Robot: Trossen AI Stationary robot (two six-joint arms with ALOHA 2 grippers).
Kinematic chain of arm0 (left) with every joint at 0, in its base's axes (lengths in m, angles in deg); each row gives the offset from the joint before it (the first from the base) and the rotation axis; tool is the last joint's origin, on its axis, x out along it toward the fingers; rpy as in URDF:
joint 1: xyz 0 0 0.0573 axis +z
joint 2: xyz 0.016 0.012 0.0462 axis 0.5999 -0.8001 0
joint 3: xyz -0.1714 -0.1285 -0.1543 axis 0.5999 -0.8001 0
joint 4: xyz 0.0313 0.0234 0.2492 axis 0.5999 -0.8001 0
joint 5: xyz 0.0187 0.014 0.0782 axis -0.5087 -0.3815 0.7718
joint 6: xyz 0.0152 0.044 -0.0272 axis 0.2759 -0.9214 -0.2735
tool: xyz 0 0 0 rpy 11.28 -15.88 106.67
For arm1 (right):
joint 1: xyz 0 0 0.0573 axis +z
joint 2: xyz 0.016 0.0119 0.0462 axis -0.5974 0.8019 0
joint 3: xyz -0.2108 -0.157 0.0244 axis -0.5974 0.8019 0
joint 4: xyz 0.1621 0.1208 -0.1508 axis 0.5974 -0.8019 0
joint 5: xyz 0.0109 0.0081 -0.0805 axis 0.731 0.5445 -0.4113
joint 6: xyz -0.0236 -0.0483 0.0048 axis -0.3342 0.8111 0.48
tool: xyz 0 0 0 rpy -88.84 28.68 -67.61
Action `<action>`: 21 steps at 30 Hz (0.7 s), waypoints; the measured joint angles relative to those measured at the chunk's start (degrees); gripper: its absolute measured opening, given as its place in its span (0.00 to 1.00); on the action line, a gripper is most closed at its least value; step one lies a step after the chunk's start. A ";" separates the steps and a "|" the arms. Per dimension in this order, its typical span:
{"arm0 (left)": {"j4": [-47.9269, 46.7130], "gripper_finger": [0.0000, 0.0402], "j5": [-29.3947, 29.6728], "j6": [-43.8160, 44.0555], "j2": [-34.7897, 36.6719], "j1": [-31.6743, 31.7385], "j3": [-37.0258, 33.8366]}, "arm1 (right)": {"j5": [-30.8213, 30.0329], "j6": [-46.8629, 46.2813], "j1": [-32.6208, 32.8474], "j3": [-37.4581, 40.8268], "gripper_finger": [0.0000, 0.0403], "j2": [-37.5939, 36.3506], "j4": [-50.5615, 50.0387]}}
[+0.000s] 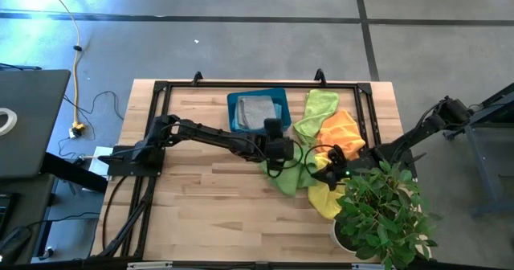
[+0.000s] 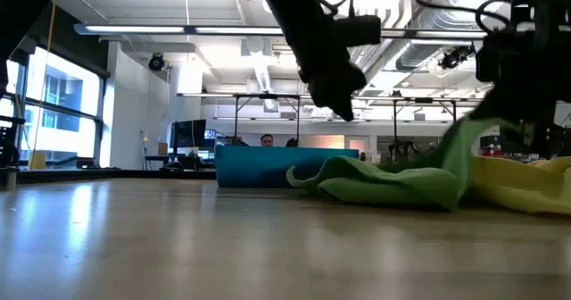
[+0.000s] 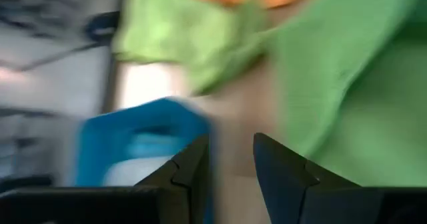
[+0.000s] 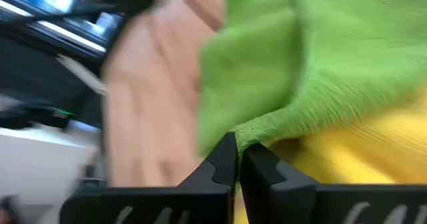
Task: Fold microfiber towels
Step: Fold the bottom left green microfiber cloth
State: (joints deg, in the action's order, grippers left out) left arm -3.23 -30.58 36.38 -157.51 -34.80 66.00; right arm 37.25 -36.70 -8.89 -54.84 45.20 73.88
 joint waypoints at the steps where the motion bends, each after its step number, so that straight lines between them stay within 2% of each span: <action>1: -0.94 0.26 -3.49 1.60 0.40 -0.38 0.00 | 0.00 -0.24 0.00 0.00 0.00 0.00 -2.16; 5: -2.97 0.26 -17.67 6.33 0.86 -1.79 0.06 | -0.03 0.41 0.00 0.00 0.00 0.00 -6.63; 7: -2.71 0.26 -19.85 4.68 0.22 -2.49 0.02 | 1.78 3.56 -0.02 0.00 0.00 0.00 -5.43; 10: -1.86 0.27 -18.97 1.17 -0.58 -3.22 -0.04 | 7.65 6.49 0.02 0.00 0.00 0.00 -3.18; 13: -0.09 0.26 -17.76 0.16 -1.72 -3.03 0.05 | 10.17 8.62 0.02 0.01 0.00 0.00 -1.00; 17: -1.37 0.26 -13.56 1.42 -3.18 -2.29 -1.04 | 11.85 12.01 0.00 0.02 0.00 -0.30 0.45; 21: -4.62 0.26 -12.22 4.61 -3.29 -0.91 -3.17 | 18.96 14.62 0.02 0.02 0.00 -0.35 0.40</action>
State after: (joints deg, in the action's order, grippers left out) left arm -7.85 -42.80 41.00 -160.80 -35.71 62.83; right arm 56.22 -22.08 -8.87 -54.81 44.85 74.28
